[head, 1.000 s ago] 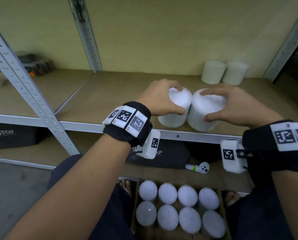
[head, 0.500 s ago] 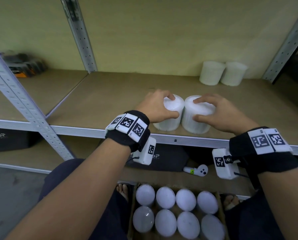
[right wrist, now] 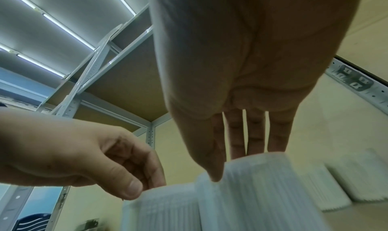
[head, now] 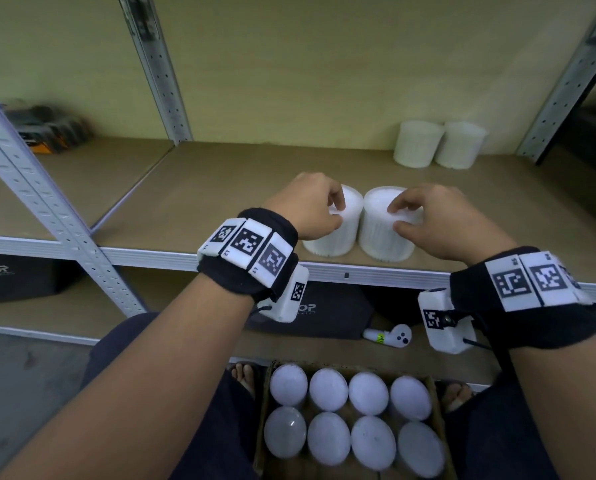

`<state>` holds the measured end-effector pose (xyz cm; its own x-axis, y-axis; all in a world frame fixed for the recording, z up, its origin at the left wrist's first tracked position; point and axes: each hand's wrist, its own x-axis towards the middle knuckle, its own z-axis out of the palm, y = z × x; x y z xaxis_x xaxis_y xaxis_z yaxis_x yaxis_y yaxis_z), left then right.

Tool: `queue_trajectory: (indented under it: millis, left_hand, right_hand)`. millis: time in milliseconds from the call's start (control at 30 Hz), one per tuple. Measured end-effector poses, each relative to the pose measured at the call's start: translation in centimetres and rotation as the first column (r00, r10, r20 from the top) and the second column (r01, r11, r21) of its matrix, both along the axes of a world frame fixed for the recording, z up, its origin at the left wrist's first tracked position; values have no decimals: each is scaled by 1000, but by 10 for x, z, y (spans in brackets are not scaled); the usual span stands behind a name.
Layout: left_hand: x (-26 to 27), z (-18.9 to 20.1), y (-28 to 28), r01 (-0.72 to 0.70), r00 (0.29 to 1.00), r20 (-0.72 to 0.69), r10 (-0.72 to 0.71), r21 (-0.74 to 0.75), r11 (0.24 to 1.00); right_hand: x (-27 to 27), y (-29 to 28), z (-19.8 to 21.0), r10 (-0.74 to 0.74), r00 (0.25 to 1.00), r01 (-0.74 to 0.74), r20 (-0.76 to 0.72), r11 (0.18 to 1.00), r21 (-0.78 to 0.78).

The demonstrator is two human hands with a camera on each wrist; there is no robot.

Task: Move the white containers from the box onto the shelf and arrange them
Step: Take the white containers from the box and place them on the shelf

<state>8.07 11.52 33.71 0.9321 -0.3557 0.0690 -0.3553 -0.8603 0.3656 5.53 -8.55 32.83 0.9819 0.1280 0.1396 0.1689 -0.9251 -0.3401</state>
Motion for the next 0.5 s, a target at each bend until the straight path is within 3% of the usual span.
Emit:
queue_trajectory:
  millis: [500]
  left_hand:
    - [18, -9, -10, -52, 996, 75, 57, -56, 997]
  right_hand:
    - [22, 7, -11, -50, 998, 49, 39, 998, 26]
